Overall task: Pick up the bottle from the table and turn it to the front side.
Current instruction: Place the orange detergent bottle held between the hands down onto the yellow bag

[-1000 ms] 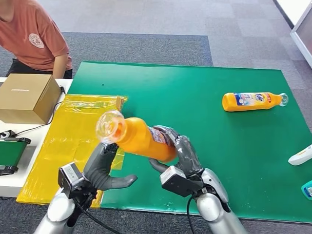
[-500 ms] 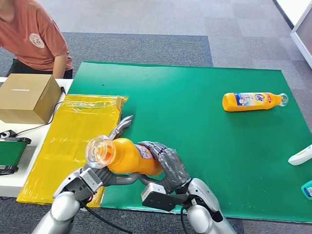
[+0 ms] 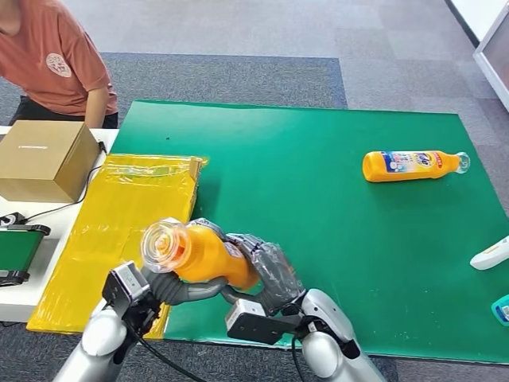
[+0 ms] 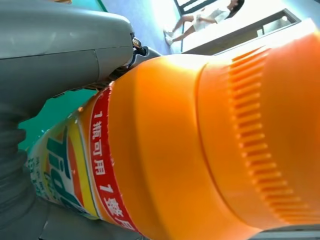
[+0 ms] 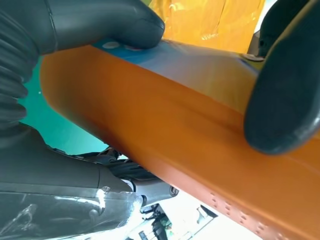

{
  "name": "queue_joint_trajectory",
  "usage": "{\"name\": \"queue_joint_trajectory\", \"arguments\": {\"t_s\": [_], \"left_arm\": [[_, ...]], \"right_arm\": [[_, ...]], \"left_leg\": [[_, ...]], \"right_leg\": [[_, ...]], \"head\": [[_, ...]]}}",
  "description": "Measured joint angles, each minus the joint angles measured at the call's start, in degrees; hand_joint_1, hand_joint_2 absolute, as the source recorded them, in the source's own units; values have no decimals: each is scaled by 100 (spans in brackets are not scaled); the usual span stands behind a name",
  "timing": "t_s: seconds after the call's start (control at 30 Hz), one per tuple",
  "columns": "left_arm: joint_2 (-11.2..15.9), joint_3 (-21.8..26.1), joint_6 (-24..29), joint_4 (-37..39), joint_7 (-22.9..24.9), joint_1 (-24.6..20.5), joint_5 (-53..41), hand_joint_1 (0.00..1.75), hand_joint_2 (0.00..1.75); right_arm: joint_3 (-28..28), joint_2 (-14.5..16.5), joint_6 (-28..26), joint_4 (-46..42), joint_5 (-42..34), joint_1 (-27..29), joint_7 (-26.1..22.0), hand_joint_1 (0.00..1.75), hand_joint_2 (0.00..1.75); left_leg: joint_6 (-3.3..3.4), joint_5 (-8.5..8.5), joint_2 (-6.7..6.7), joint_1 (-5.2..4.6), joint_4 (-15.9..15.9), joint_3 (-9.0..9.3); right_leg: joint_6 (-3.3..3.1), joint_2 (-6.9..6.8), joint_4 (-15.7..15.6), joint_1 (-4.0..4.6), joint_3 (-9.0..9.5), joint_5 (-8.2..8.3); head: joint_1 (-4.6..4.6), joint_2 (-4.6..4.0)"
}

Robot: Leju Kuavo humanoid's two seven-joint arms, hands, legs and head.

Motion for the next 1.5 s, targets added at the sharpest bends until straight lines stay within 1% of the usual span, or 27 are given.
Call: {"name": "queue_joint_trajectory", "arguments": {"t_s": [0.07,0.17,0.23,0.37,0.47,0.53,0.63,0.7,0.77,0.83,0.97,1.07,1.17,1.3,1.4,1.5], "left_arm": [[-2,17,10,6,-5,7,70,175,175],[-27,84,249,-3,-41,78,-41,175,175],[-48,178,690,-42,-92,179,-457,175,175],[-62,531,1828,-125,-115,426,-1473,175,175],[-84,833,3040,-125,-12,619,-2887,175,175],[-100,1024,3849,-92,195,714,-3978,175,175],[-105,1251,4552,73,620,784,-5214,175,175],[-101,1376,4818,317,1001,775,-6084,175,175],[-81,1482,4963,714,1401,716,-6930,175,175],[-47,1560,5078,1175,1663,644,-7447,175,175],[-4,1648,5209,1766,1769,547,-7646,175,175],[28,1668,5065,2062,1938,454,-7932,175,175],[99,1674,4986,2642,2089,226,-8200,173,175],[187,1699,5175,3401,1954,-96,-8133,0,175],[221,1705,5248,3582,1893,-169,-8159,0,175],[221,1705,5287,3587,1863,-159,-8223,0,175]], "right_arm": [[-17,0,-13,7,-104,8,21,2,175],[-142,0,-8,11,-561,48,69,0,175],[-380,0,-11,0,-1026,94,95,0,175],[-1109,-1,-137,-154,-1799,237,75,0,175],[-1658,-2,-268,-407,-2043,376,28,0,175],[-1963,-3,-315,-584,-2146,458,10,0,175],[-2270,-5,-328,-774,-2256,531,-2,0,175],[-2388,-7,-313,-846,-2319,544,-14,0,175],[-2440,-9,-285,-885,-2381,538,-41,0,175],[-2452,-10,-264,-907,-2422,522,-63,0,175],[-2455,-11,-253,-915,-2445,500,-71,0,175],[-2454,-18,-224,-925,-2492,493,-95,0,175],[-2450,-30,-65,-987,-2724,467,-167,0,175],[-2430,-55,105,-1233,-3099,459,-322,0,175],[-2352,-101,129,-1471,-3040,459,-360,0,175],[-2228,-150,139,-1619,-2981,461,-353,0,175]], "left_leg": [[0,0,0,0,0,0],[0,0,0,0,0,0],[0,0,0,0,0,0],[1,0,0,-1,0,0],[1,-1,0,-1,0,0],[1,-2,0,-1,0,0],[1,-4,0,-1,0,0],[1,-4,0,0,0,1],[0,-3,0,0,0,1],[-2,-1,0,0,0,1],[0,1,0,0,0,1],[1,0,-1,-1,0,0],[1,0,-2,-2,0,0],[-2,2,-2,-1,0,1],[-2,2,-1,1,0,1],[-1,1,-1,0,0,0]], "right_leg": [[0,0,0,0,1,0],[0,0,0,0,1,0],[0,0,0,0,1,0],[1,-1,0,-1,1,1],[1,0,0,-1,1,0],[1,0,0,-1,1,0],[0,0,0,-1,0,-1],[0,0,0,0,0,-2],[0,0,0,0,0,-1],[-1,0,0,0,0,0],[0,0,0,0,1,2],[1,-1,0,-1,2,1],[1,-1,0,-2,2,2],[-1,0,0,0,1,3],[-1,0,1,1,1,2],[0,0,1,1,1,1]], "head": [[0,-1],[-1,0],[0,0],[0,-1],[-1,0],[-1,0],[0,0],[-1,-1],[-1,-1],[-1,-1],[0,0],[1,-1],[0,-1],[-1,0],[-1,1],[0,0]]}}
